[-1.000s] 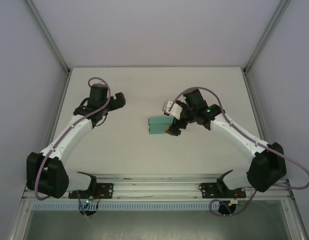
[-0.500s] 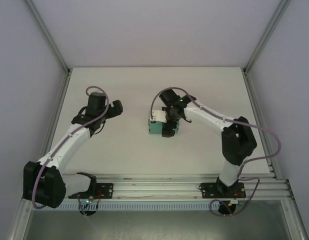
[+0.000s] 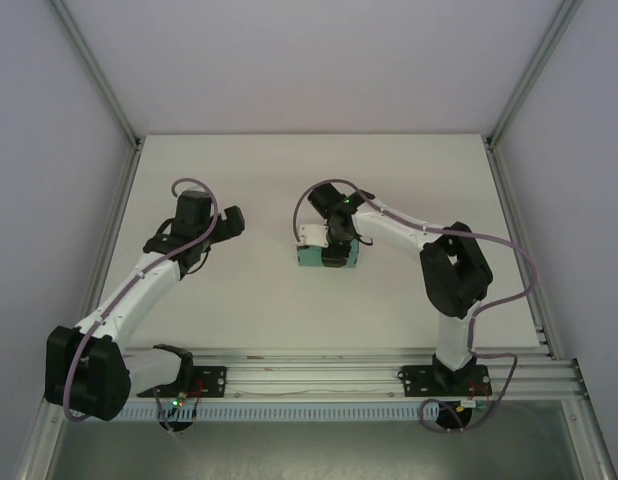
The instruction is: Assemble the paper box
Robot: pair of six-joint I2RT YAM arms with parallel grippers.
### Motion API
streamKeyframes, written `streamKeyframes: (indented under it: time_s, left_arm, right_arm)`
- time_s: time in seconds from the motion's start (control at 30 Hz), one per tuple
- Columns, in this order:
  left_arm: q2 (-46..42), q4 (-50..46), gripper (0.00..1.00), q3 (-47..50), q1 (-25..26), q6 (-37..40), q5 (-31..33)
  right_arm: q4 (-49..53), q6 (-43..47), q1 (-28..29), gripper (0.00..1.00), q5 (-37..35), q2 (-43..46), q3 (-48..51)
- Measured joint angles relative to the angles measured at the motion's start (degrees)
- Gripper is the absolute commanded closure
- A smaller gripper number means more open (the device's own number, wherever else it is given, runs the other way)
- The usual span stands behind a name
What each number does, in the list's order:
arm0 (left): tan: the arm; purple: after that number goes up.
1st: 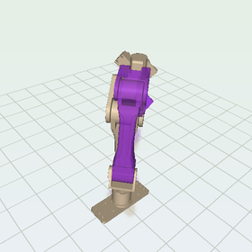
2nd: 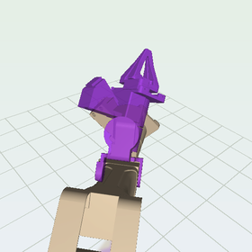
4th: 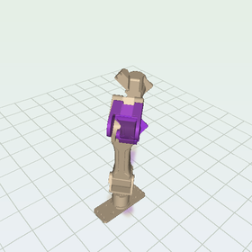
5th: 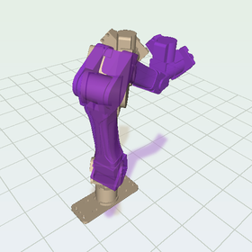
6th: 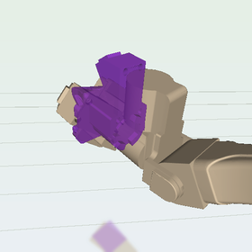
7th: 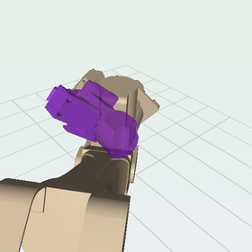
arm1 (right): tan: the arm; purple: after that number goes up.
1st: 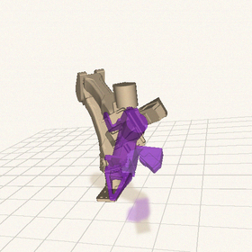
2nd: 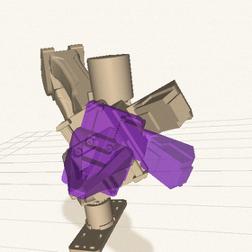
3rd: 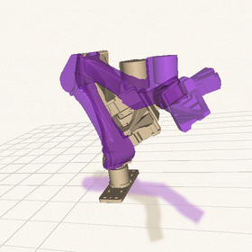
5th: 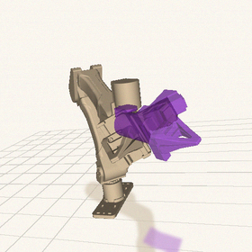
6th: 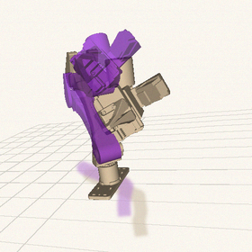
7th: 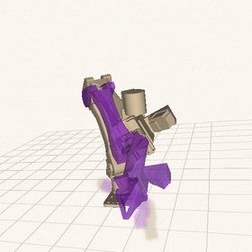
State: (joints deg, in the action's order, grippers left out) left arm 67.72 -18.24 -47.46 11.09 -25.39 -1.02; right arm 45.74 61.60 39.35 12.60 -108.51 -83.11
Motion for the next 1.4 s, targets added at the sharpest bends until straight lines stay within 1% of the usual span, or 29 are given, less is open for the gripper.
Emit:
streamKeyframes:
  time_s: [0.03,0.2,0.4,0.47,0.57,0.7,0.77,0.8,0.9,0.93,1.0,1.2,1.4]
  left_arm:
    - [0.0,0.0,0.00,0.0,0.0,0.0,0.0]
    - [0.0,0.0,0.00,0.0,0.0,0.0,0.0]
    - [-0.4,0.0,0.00,0.3,0.0,0.0,0.0]
    - [-0.7,0.1,0.00,0.5,0.0,0.0,-0.1]
    - [-0.7,0.1,0.00,0.7,0.0,0.0,-0.2]
    - [-0.7,0.3,0.00,0.8,0.0,-0.1,-0.5]
    - [-0.7,0.9,0.00,1.1,0.0,-0.1,-0.5]
    - [-0.7,0.9,0.00,1.2,0.0,-0.1,-0.5]
    - [-0.7,1.3,0.00,1.9,0.0,-0.1,-0.6]
    - [-0.7,1.3,0.00,2.1,0.0,-0.2,-0.7]
    - [-0.7,1.4,0.00,2.2,0.0,-0.2,-1.0]
    - [-0.6,2.1,0.00,2.2,0.0,-0.2,-1.5]
    - [-0.5,2.4,0.00,2.2,0.0,-0.2,-1.5]
  right_arm:
    - [-0.3,-0.2,0.1,0.58,-0.3,0.0,0.0]
    - [-3.6,-0.5,0.3,0.57,-3.4,0.2,0.6]
    - [-11.9,-1.6,0.4,0.57,-11.3,1.2,3.7]
    - [-15.7,-1.6,0.4,0.56,-14.4,1.2,4.9]
    - [-21.3,-1.3,0.4,0.51,-18.6,1.1,6.6]
    - [-29.4,0.0,0.4,0.47,-22.6,-0.2,8.7]
    - [-33.4,1.2,0.4,0.42,-24.0,-1.0,10.3]
    - [-34.9,1.8,0.4,0.38,-24.5,-1.2,11.2]
    - [-38.2,3.5,0.4,0.22,-25.1,-1.4,13.7]
    - [-38.8,4.2,0.4,0.14,-25.2,-1.4,14.3]
    - [-39.2,4.7,0.4,0.00,-25.1,-1.4,15.1]
    - [-36.4,3.3,0.5,0.00,-24.7,-0.7,15.3]
    - [-26.6,-2.5,0.8,0.00,-21.6,2.8,16.1]
